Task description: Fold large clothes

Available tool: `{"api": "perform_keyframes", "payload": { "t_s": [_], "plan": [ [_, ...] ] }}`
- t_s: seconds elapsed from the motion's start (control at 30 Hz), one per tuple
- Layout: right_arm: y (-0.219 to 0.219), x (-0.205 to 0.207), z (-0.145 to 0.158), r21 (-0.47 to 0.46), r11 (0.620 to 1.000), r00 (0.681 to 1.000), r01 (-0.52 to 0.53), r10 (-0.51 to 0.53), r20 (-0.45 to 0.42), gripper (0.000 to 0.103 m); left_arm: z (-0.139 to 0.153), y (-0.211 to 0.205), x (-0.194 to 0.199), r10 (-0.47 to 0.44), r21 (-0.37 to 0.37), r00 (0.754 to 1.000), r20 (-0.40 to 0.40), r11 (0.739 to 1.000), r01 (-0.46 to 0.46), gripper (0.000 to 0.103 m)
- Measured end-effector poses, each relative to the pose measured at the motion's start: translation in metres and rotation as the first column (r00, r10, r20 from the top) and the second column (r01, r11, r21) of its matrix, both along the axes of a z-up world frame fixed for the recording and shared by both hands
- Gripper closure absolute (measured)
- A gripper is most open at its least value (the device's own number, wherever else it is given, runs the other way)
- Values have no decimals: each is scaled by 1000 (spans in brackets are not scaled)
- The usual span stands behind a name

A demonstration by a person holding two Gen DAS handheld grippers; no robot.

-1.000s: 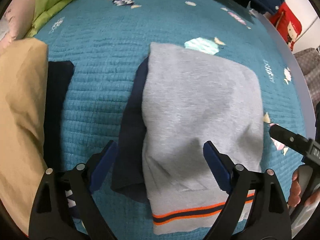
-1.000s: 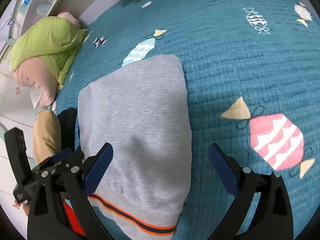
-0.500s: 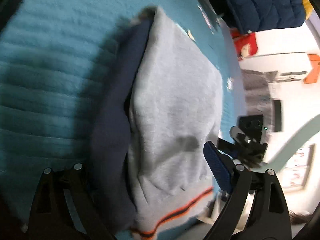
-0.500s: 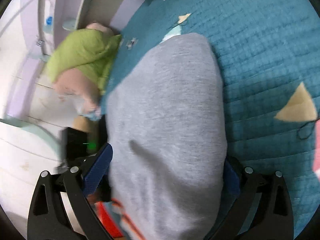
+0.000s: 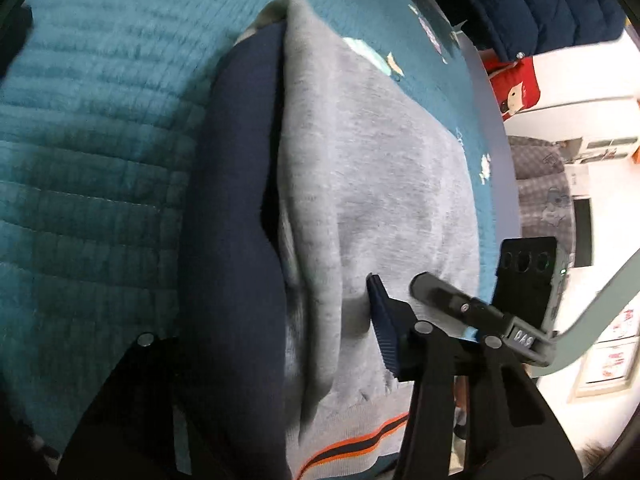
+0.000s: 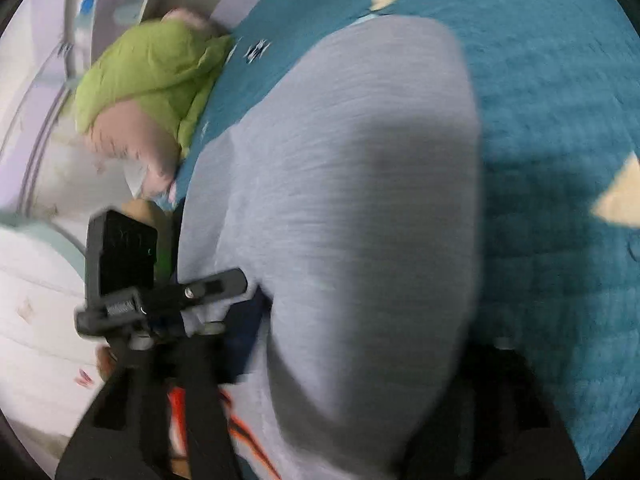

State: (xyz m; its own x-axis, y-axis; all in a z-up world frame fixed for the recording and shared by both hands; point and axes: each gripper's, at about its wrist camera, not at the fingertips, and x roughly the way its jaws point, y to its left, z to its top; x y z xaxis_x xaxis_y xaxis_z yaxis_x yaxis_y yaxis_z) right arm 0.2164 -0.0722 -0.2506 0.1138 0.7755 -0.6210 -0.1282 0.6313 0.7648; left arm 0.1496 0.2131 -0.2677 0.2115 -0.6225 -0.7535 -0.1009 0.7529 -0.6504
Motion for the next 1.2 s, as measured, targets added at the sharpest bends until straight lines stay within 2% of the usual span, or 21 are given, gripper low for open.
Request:
{"api": "perform_keyframes", "payload": {
  "t_s": [0.07,0.13,0.33,0.77,0.97,1.2],
  "plan": [
    [6,-6,15,-50,998,998,-26,29,55,67,10,-6,-1,-6,50,1000,17,999,6,58],
    [9,-11,23,-48,998,997,-26,29,72,68,20,-8,-5,2,79,1000,31,997,-4,59],
    [8,-28,51,-23,999,991,-37,39,130,68,51,3,-25,35,56,997,74,998,-39,59],
    [25,-73,110,8,999,968,-42,39,247,68,128,22,-88,79,71,973,217,993,-96,59],
    [63,-84,156,44,996,947,-73,55,316,68,181,48,-101,87,91,954,287,989,-117,59],
    [155,-85,208,116,982,919,-150,95,383,68,249,133,-125,91,162,922,377,973,-162,59]
  ]
}}
